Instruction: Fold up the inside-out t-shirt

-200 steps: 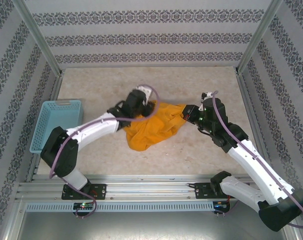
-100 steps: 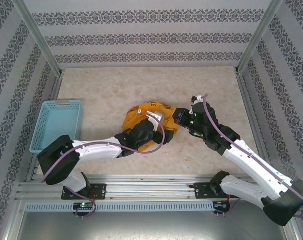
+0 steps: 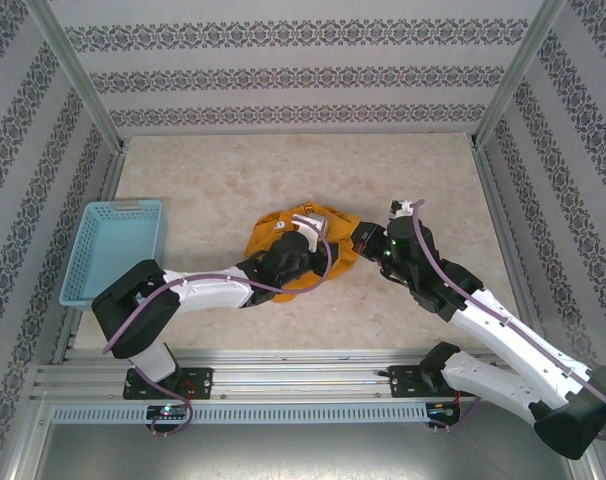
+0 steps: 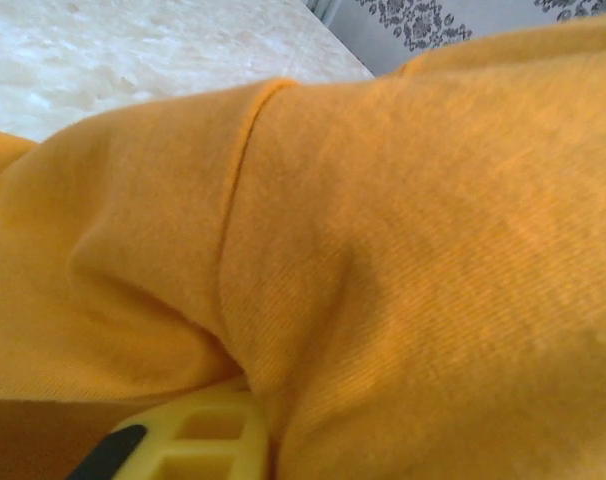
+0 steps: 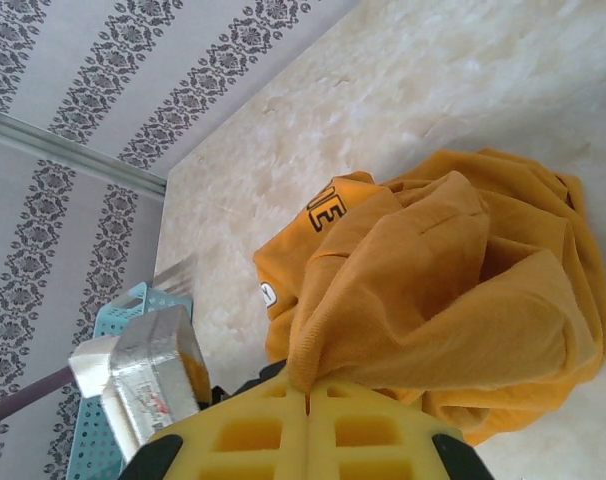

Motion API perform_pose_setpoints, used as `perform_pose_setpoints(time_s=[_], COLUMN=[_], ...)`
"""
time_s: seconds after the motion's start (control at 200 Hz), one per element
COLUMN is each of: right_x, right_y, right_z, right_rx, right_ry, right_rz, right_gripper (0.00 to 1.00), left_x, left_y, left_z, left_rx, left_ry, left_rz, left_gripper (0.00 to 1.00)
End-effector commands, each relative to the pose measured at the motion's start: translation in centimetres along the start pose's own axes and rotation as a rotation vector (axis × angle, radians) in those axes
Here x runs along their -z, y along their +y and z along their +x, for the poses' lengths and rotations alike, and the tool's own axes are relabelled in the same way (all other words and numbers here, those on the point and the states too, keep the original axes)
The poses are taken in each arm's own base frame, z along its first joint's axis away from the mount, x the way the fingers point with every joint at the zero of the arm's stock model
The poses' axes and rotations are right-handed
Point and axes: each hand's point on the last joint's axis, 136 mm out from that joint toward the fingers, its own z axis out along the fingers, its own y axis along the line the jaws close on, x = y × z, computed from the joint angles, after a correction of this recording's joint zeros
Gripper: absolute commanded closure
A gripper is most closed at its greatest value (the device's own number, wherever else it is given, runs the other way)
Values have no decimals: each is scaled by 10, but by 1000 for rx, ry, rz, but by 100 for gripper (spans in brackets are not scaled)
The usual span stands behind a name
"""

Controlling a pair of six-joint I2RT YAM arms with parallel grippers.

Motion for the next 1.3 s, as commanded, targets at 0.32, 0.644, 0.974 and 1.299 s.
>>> perform_pose_setpoints(time_s=[0.32, 0.644, 0.974, 1.299], right_x=[23, -6, 1, -20], right_y=[-7, -24, -32, -44], right_z=[-34, -22, 13, 37], right_rx=[4, 36, 291, 294], right_ry=[-100, 3, 128, 186], right_rz=[61, 98, -12, -48], right_gripper=[100, 100, 49, 61], left_x=[-1, 9, 9, 3], left_y=[11, -15, -26, -33], left_z=[35, 33, 26, 16], left_rx=[-31, -64, -69, -64], left_ry=[73, 101, 105, 104], left_rz=[9, 113, 153, 161], left_gripper=[92, 97, 100, 100])
